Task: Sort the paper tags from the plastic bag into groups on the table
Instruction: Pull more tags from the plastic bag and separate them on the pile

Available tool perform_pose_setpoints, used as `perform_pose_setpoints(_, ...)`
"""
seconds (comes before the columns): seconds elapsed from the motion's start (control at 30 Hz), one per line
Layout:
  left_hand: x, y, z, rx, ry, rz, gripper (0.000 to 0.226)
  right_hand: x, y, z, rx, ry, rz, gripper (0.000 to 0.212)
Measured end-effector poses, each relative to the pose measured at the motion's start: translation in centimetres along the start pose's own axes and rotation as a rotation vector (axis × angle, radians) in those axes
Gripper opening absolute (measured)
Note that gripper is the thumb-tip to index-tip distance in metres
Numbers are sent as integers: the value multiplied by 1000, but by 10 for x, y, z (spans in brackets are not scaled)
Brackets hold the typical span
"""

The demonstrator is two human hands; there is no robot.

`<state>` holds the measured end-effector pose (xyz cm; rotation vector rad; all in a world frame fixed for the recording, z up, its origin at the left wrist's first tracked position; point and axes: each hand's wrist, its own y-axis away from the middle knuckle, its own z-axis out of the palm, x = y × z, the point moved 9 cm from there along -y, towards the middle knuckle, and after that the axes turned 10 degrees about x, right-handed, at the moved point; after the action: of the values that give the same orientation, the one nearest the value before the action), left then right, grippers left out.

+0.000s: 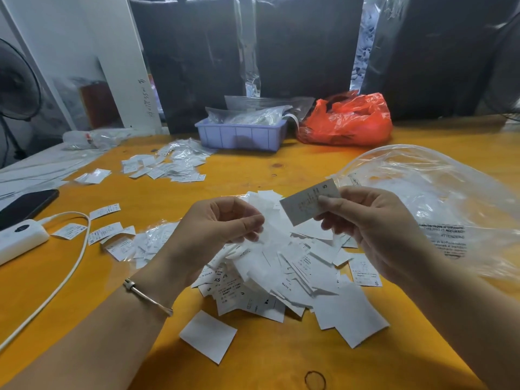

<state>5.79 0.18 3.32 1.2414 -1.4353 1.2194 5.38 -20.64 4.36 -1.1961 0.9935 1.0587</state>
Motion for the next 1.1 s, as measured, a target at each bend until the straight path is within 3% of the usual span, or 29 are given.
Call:
perform_pose_setpoints(0.43,1,8,22,-196,-101,12,16,-10,0,-5,-37,51,-96,22)
perform_pose_setpoints(0.6,3,11,25,-229,-101,41,16,-34,8,-9,65,117,-314,4)
perform_pose_setpoints(0.7,4,11,26,-242,-113,55,13,-46,15,-7,96,142,-402,3)
perform_pose_setpoints(1.1,8,13,26,-258,-57,93,14,-49,24,11,-19,239,-459,3)
